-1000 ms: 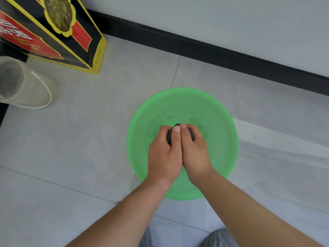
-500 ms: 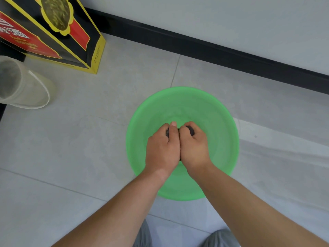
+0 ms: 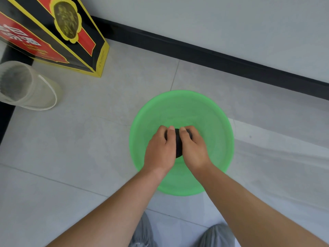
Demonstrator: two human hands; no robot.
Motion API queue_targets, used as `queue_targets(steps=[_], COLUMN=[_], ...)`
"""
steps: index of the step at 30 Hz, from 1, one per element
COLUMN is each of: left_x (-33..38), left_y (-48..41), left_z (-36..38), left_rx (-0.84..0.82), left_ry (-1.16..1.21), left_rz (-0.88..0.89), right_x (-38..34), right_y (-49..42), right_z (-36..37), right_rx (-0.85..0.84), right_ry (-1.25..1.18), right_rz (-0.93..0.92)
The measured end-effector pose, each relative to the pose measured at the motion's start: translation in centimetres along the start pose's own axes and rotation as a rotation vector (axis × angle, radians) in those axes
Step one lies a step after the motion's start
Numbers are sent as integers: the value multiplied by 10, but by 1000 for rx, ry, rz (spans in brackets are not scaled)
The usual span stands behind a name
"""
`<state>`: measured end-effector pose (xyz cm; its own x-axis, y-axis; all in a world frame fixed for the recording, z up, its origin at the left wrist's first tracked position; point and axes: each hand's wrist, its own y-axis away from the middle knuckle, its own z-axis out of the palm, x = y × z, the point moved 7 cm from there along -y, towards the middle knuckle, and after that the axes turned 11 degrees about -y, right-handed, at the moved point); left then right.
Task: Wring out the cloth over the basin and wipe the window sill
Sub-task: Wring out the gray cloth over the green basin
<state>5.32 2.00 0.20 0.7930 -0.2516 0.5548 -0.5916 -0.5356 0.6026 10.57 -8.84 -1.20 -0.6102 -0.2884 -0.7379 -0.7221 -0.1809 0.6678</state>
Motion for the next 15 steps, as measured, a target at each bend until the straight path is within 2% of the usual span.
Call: queue_targets(steps=[6, 10, 15], left_x=[-13, 6, 50], left_y=[14, 29, 72], left_z=[5, -16, -75], left_rx=[-211, -222, -204], left_ry=[107, 150, 242], left_rz=[-94, -98, -111], right_x=[0, -19, -93], right_y=[11, 28, 75], right_z=[-11, -15, -26], right_rx=[-3, -32, -59], right_ry=[21, -5, -47], right_rz=[94, 106, -1])
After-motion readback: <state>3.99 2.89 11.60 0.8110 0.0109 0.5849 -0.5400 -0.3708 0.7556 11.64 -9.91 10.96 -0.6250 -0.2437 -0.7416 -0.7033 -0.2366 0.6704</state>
